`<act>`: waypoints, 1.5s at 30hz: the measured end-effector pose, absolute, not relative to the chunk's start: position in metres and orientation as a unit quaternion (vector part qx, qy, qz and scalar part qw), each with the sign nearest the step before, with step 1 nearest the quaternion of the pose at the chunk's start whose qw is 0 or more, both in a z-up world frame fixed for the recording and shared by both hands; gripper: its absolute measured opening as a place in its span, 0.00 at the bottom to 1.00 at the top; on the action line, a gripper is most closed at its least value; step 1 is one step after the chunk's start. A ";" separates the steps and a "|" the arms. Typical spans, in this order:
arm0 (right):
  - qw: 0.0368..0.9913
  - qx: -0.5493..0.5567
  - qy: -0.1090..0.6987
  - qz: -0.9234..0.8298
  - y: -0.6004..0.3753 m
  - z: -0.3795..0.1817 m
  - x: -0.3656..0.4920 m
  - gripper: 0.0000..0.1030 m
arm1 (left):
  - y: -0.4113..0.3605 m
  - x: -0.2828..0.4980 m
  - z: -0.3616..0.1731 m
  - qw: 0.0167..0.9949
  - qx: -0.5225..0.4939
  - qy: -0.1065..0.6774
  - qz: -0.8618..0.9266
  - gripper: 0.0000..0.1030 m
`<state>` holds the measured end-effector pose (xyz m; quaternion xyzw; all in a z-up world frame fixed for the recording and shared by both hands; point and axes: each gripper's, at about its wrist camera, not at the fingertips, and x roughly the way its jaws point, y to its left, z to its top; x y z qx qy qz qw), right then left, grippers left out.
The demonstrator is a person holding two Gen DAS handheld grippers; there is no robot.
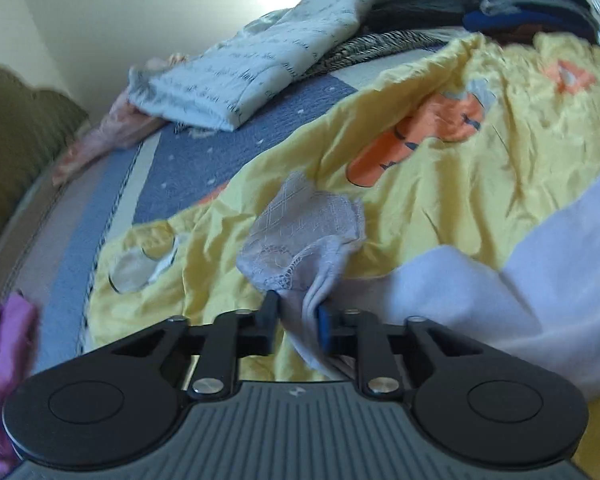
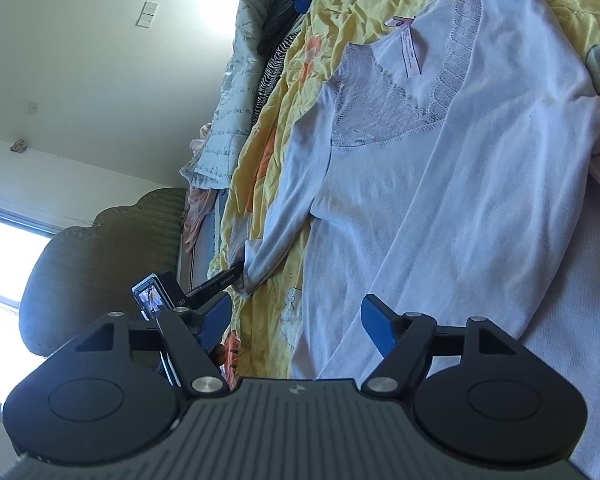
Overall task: Fold small clothes
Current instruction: 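Lift the lace cuff with the left gripper and carry it across the shirt, then lower the sleeve onto the shirt front and open the left gripper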
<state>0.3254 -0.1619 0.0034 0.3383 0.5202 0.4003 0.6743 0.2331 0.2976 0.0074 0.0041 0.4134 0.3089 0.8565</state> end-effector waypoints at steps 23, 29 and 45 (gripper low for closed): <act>0.633 0.445 0.514 0.371 -0.199 -0.020 0.320 0.71 | 0.068 0.157 0.088 0.947 -0.038 0.276 -0.161 0.05; 0.632 0.487 0.513 0.315 -0.245 -0.045 0.296 0.72 | 0.015 0.143 0.022 0.908 0.012 0.370 -0.197 0.05; 0.617 0.437 0.567 0.327 -0.204 -0.042 0.289 0.73 | -0.009 0.114 0.024 0.888 0.166 0.369 -0.218 0.15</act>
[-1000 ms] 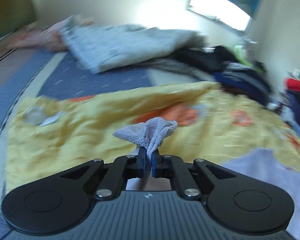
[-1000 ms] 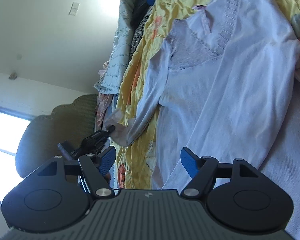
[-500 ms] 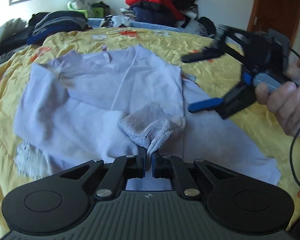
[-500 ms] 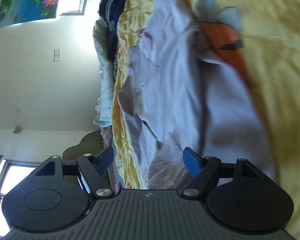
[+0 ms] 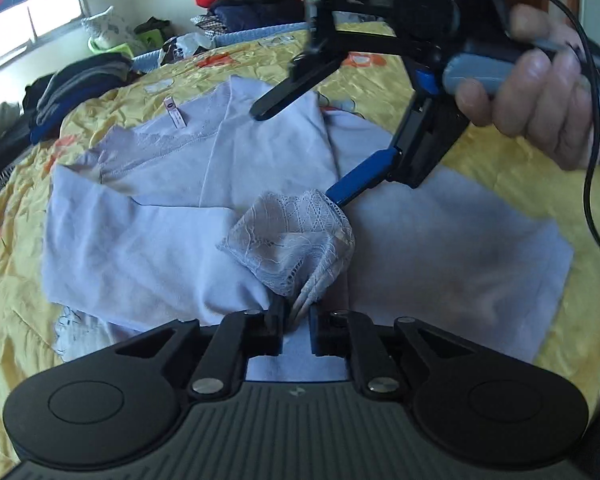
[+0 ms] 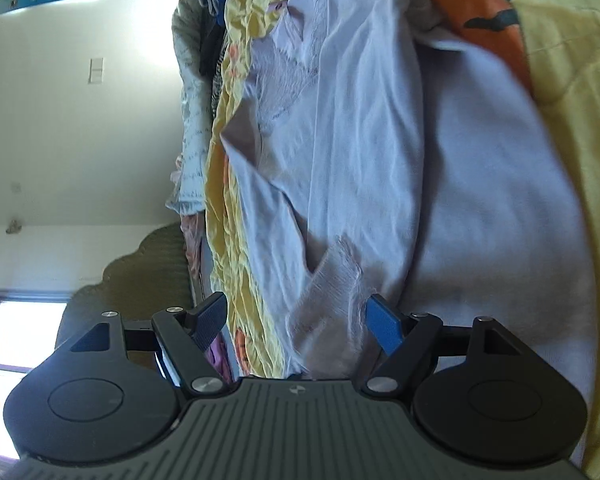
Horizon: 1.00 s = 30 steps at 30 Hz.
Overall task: Fold small clothes
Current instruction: 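Lower the sleeve onto the shirt front and open the left gripper, then grasp the lace cuff with the right gripper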
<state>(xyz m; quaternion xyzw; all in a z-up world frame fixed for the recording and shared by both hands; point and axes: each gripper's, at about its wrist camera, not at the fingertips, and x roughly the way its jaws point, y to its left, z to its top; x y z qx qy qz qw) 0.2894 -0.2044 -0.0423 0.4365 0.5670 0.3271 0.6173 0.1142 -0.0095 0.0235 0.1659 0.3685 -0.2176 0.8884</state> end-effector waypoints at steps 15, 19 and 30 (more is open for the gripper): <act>0.654 0.372 0.573 0.325 -0.190 -0.036 0.305 0.73 | 0.029 0.099 0.047 0.913 0.046 0.338 -0.222 0.87; 0.636 0.356 0.591 0.345 -0.182 -0.045 0.309 0.74 | 0.038 0.096 0.048 0.916 0.034 0.343 -0.204 0.87; 0.591 0.347 0.615 0.389 -0.197 -0.049 0.284 0.59 | 0.048 0.095 0.042 0.914 0.012 0.362 -0.184 0.87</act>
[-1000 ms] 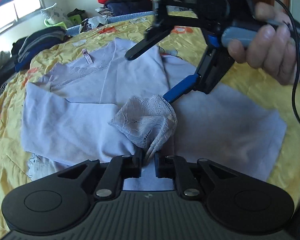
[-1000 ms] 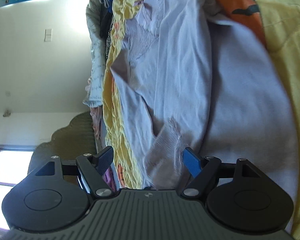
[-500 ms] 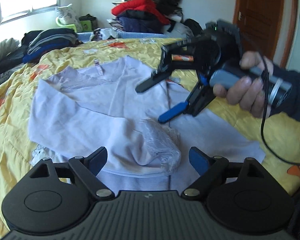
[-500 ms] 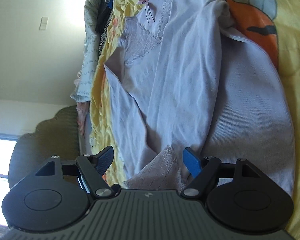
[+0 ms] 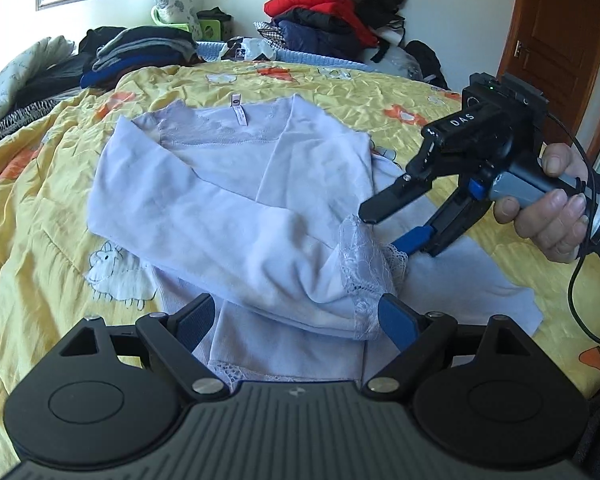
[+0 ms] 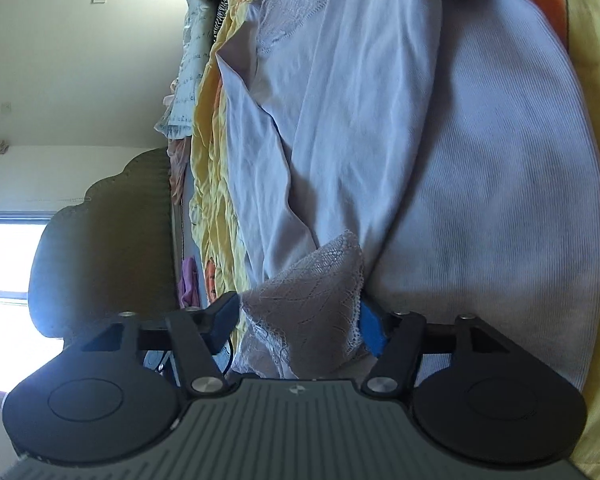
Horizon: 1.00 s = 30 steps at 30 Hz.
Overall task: Fold small clothes
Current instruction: 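Grasp the lace cuff with the right gripper, then pull the cuff with the right gripper to straighten the sleeve, then release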
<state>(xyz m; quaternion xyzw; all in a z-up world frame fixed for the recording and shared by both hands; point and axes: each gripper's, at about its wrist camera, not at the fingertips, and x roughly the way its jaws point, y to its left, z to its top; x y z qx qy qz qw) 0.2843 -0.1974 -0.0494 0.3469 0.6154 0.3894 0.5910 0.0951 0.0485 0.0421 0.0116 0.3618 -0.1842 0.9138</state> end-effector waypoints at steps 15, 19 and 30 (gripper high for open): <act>0.600 0.312 0.613 0.409 -0.217 -0.047 0.250 0.27 | 0.047 0.088 0.043 0.915 0.020 0.368 -0.166 0.87; 0.618 0.319 0.608 0.384 -0.218 -0.056 0.241 0.05 | 0.047 0.088 0.045 0.916 0.022 0.370 -0.154 0.87; 0.622 0.457 0.493 0.400 -0.300 -0.004 0.172 0.05 | 0.065 0.089 0.055 0.923 -0.032 0.357 -0.137 0.87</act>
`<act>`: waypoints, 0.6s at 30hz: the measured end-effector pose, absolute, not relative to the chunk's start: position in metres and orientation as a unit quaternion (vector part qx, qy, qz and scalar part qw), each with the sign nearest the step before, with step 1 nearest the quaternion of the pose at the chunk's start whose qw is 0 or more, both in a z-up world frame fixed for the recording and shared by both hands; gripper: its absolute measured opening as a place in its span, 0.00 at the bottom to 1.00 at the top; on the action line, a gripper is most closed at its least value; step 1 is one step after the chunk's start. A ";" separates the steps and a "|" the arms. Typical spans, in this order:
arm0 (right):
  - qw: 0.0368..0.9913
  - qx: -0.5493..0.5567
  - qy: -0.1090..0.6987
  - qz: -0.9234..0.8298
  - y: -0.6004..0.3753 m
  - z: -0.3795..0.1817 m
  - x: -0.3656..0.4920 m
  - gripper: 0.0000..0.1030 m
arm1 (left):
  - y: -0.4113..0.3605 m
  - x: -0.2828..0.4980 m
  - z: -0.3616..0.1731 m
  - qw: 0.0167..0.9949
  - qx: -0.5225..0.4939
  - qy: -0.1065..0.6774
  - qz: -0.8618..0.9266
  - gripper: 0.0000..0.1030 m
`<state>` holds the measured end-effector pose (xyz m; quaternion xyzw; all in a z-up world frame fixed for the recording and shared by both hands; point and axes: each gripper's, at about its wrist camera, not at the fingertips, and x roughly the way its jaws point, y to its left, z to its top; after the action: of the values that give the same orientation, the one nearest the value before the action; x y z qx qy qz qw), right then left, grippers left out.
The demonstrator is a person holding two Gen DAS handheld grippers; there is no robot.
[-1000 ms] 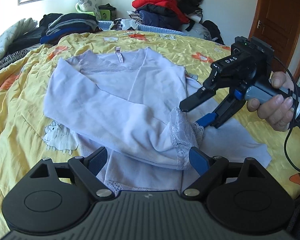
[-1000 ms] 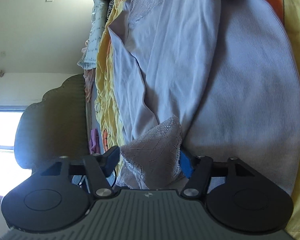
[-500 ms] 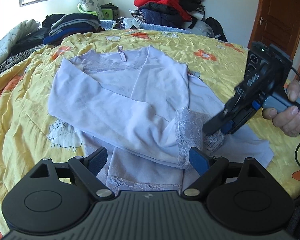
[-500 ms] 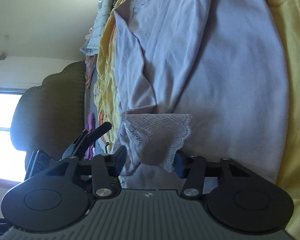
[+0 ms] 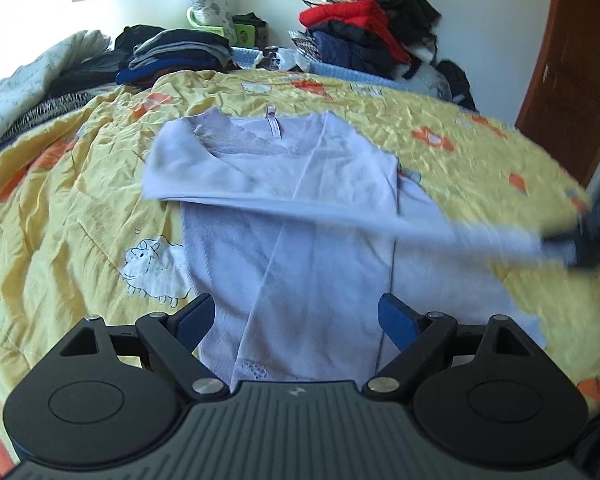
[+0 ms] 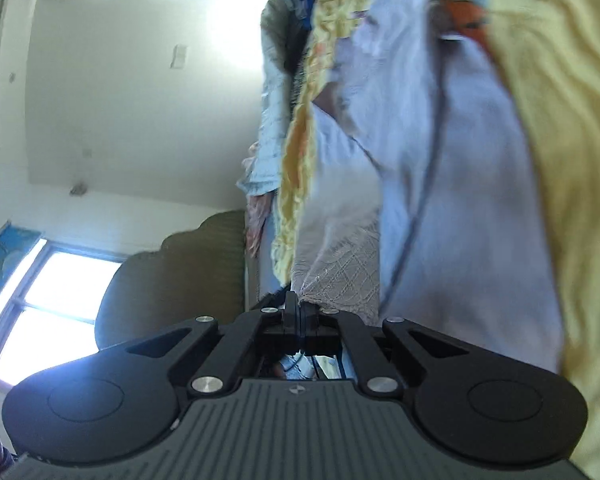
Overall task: Fold small clothes
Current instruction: 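Pull the cuff with the right gripper to straighten the sleeve, then release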
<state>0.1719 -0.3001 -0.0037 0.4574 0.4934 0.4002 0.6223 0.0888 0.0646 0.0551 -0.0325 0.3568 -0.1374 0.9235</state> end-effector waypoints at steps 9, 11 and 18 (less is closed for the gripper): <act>0.644 0.425 0.555 0.311 -0.300 -0.054 0.138 0.05 | 0.059 0.107 0.059 0.920 -0.057 0.365 -0.133 0.87; 0.655 0.420 0.530 0.338 -0.300 -0.035 0.139 0.05 | 0.055 0.105 0.062 0.921 -0.053 0.359 -0.138 0.87; 0.677 0.370 0.566 0.290 -0.313 -0.051 0.126 0.05 | 0.050 0.112 0.055 0.919 -0.069 0.366 -0.132 0.87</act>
<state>0.1257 -0.3132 -0.0512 0.3698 0.5664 0.2903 0.6769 0.1118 0.0499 0.0554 -0.0687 0.3659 -0.1320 0.9187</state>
